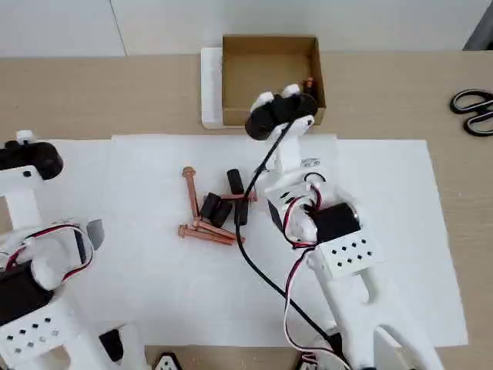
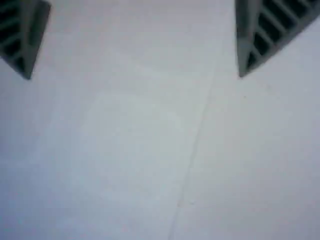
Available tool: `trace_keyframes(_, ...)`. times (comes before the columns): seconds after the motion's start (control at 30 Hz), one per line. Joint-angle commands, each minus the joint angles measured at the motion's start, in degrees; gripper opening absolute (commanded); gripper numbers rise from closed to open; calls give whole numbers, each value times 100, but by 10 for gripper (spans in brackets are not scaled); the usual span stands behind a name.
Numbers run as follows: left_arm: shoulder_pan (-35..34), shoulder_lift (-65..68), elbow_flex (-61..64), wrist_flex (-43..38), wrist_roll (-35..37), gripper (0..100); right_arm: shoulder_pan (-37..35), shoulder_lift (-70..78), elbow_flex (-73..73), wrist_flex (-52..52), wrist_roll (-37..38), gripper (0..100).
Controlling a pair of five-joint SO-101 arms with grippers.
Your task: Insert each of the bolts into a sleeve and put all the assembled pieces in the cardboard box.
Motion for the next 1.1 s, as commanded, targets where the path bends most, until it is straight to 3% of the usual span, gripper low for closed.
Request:
trace_keyframes(0.0,-9,-44,-22,-123,-9,252,40,-136,466,-699,-220,158)
trace_keyframes(0.13,-9,-44,-22,-123,-9,252,31,-101,624,-743,-967,158)
trace_keyframes(0.3,-9,-35,-13,-123,-9,252,-66,374,580,-866,-1345,159)
trace_keyframes(0.5,-9,-44,-13,-123,-9,252,-215,1059,316,-804,-1116,161)
trace_keyframes(0.83,-9,-18,4,-123,-9,252,-532,101,325,295,-932,160)
trace_keyframes(1.07,-9,-44,391,-343,-26,252,-804,84,316,136,-2312,158)
